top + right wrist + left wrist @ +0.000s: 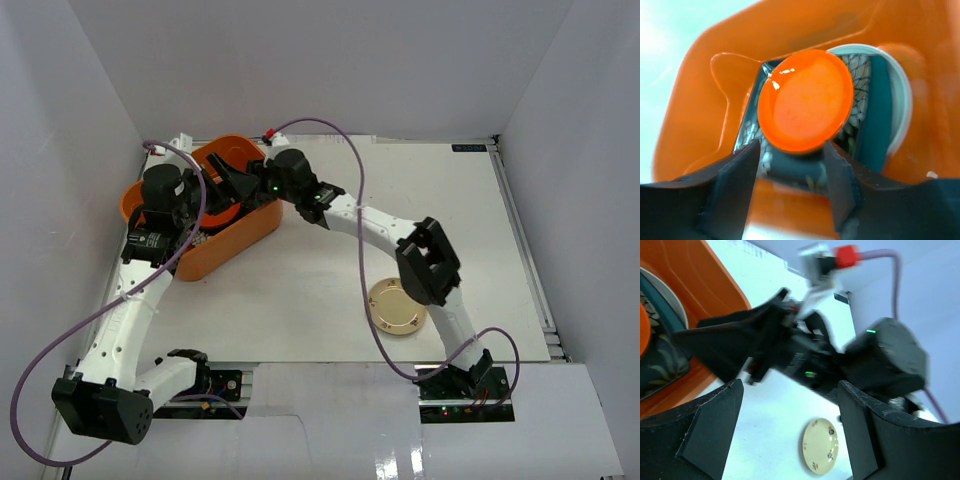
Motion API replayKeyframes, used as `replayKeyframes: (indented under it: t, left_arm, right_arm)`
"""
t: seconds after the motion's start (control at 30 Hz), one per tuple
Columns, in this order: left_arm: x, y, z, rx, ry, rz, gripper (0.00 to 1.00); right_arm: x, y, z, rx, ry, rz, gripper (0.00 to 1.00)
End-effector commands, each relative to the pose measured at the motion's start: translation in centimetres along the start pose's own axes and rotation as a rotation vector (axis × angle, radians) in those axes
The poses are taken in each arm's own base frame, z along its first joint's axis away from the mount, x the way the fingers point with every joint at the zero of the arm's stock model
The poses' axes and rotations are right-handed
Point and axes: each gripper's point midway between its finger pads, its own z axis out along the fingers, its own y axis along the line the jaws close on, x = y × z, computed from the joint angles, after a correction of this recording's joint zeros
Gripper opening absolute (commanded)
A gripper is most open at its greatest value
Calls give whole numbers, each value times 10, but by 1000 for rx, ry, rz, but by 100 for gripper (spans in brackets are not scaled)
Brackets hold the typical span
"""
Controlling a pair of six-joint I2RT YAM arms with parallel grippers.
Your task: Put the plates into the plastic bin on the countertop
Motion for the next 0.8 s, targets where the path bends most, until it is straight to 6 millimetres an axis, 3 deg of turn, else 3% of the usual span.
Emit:
replayKeyframes:
  t: [0.0, 0.03, 0.07, 0.1, 0.13, 0.17, 0.2, 0.27, 0.3, 0.33, 0.37, 0.4, 0.43, 0.47, 0.5, 0.53, 0.57, 0.63, 0.73, 0.77]
  left_arm:
    - [4, -18, 4, 20, 6, 8, 85]
    - [19, -29, 8, 42, 42, 14, 85]
    - [29, -35, 13, 48, 68, 16, 84]
    - [45, -37, 22, 43, 107, 20, 84]
    - [72, -51, 25, 71, 168, 36, 84]
    - [84, -52, 31, 54, 183, 45, 84]
    - [117, -58, 40, 61, 260, 55, 83]
    - [156, -53, 54, 37, 350, 70, 82]
    - [165, -59, 52, 53, 364, 75, 82]
    - [195, -61, 57, 55, 432, 89, 81]
    - [212, -62, 59, 56, 470, 95, 79]
    - [227, -64, 61, 61, 505, 105, 78]
    - [260, -66, 63, 62, 577, 131, 77]
    - [274, -71, 65, 78, 612, 149, 77]
    - [294, -76, 62, 93, 655, 174, 76]
    - [318, -66, 69, 66, 706, 191, 76]
    - [328, -69, 71, 80, 737, 196, 75]
    - [356, -59, 78, 68, 801, 202, 75]
    - [379, -62, 80, 128, 875, 173, 69]
    - [393, -54, 83, 117, 914, 165, 68]
  right_arm:
    - [-87, -20, -81, 21, -187, 15, 53]
    - [-114, -12, -118, 3, -252, 18, 34]
    - [-114, -25, -136, 19, -259, 30, 24]
    - [-122, -58, -158, 80, -291, 57, 15]
    - [-102, -79, -190, 134, -278, 82, 8]
    - [-97, -96, -210, 170, -284, 102, 8]
    - [-84, -132, -246, 246, -299, 140, 8]
    - [-75, -168, -286, 310, -318, 177, 8]
    - [-66, -177, -299, 328, -315, 184, 8]
    - [-68, -173, -319, 329, -344, 171, 8]
    - [-41, -185, -328, 357, -298, 189, 8]
    - [-36, -195, -341, 388, -299, 194, 9]
    - [-32, -190, -351, 385, -297, 175, 13]
    - [-14, -195, -356, 402, -272, 189, 14]
    - [-9, -198, -362, 411, -275, 197, 15]
    - [-9, -193, -369, 403, -298, 200, 19]
    - [6, -195, -370, 402, -278, 220, 21]
    - [8, -187, -375, 367, -283, 219, 27]
    - [11, -177, -377, 325, -263, 208, 30]
    - [12, -176, -377, 323, -261, 202, 30]
